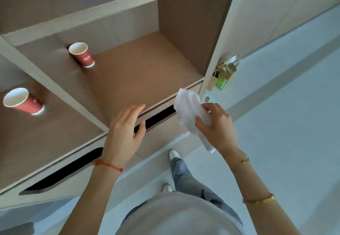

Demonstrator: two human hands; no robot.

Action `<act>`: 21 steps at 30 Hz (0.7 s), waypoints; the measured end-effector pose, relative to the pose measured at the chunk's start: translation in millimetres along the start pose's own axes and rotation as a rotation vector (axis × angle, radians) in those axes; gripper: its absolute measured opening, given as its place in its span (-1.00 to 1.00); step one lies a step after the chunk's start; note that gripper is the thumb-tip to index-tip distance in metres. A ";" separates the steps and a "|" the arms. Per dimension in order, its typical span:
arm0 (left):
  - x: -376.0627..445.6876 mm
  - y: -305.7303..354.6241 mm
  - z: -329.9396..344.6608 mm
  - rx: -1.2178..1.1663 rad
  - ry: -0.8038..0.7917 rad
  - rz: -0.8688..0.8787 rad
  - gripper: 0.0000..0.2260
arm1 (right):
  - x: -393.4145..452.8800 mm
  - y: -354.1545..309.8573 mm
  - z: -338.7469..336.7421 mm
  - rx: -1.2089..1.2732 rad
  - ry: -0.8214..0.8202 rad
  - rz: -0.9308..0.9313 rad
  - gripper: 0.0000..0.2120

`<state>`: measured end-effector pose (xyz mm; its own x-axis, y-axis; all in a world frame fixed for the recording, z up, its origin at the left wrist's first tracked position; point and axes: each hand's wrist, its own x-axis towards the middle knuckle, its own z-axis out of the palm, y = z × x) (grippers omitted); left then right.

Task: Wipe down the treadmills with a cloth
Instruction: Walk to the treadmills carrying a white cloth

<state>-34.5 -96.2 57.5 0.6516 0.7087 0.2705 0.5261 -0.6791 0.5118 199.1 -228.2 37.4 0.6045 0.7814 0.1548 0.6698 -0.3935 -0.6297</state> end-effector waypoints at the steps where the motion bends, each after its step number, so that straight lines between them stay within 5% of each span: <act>1: -3.7 6.6 0.5 -0.011 -0.019 0.024 -0.64 | -14.8 3.7 -8.3 -0.011 0.023 0.029 -0.64; 21: -50.2 230.8 117.0 -0.149 -0.431 0.618 -0.64 | -274.5 128.9 -178.1 -0.064 0.501 0.632 -0.71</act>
<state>118.2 -310.9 66.6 0.9749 0.0510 0.2167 -0.0618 -0.8731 0.4837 196.3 -579.7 49.4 0.9883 0.0987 0.1166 0.1516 -0.7272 -0.6695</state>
